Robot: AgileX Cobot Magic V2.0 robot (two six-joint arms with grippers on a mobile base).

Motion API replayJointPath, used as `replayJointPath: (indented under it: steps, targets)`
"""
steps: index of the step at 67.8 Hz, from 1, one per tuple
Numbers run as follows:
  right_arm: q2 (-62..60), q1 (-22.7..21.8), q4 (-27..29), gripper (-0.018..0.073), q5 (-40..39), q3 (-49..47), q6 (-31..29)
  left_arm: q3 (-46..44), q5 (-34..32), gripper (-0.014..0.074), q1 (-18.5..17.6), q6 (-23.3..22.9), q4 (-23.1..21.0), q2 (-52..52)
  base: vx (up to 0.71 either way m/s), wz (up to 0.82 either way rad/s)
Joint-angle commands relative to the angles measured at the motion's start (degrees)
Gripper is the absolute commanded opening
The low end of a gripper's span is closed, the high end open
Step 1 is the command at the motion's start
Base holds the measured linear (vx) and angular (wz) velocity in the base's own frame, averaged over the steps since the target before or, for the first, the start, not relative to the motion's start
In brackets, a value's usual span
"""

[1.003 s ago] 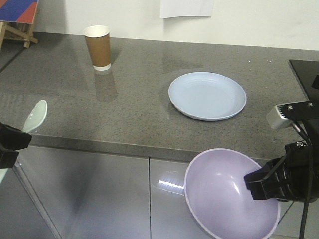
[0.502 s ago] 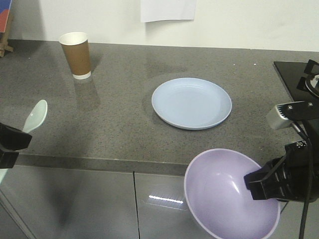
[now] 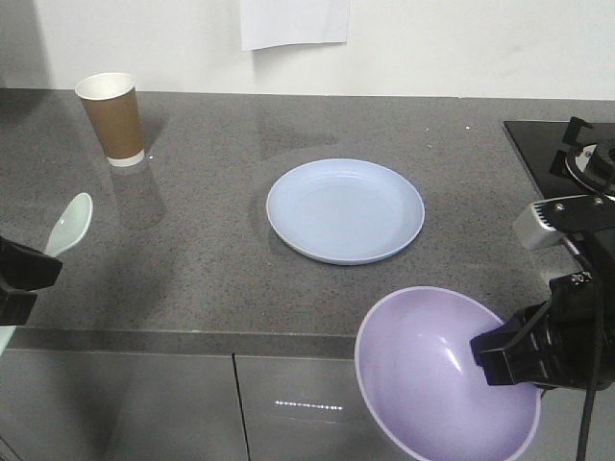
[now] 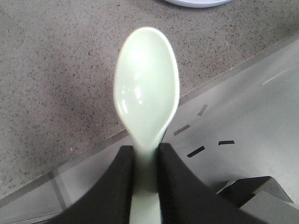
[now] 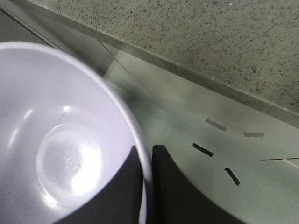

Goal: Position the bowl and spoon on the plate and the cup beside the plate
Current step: 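Drive the base forward until the blue plate is just ahead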

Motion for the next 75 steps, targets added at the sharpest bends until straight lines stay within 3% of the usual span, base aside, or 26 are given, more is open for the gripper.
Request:
replayJointPath:
  steps: [1,75]
  targets:
    - [-1.0,0.0,1.5,-0.0001,-1.9,-1.4,-0.1,-1.4,-2.5,0.0065,-0.3,0.0,-2.0,-1.1,0.06,-0.06]
    - [-1.0,0.0,1.5,-0.0001,-1.9,-1.4,-0.1,-1.4,-2.5,0.0065,-0.3,0.0,-2.0,-1.1,0.05,-0.02]
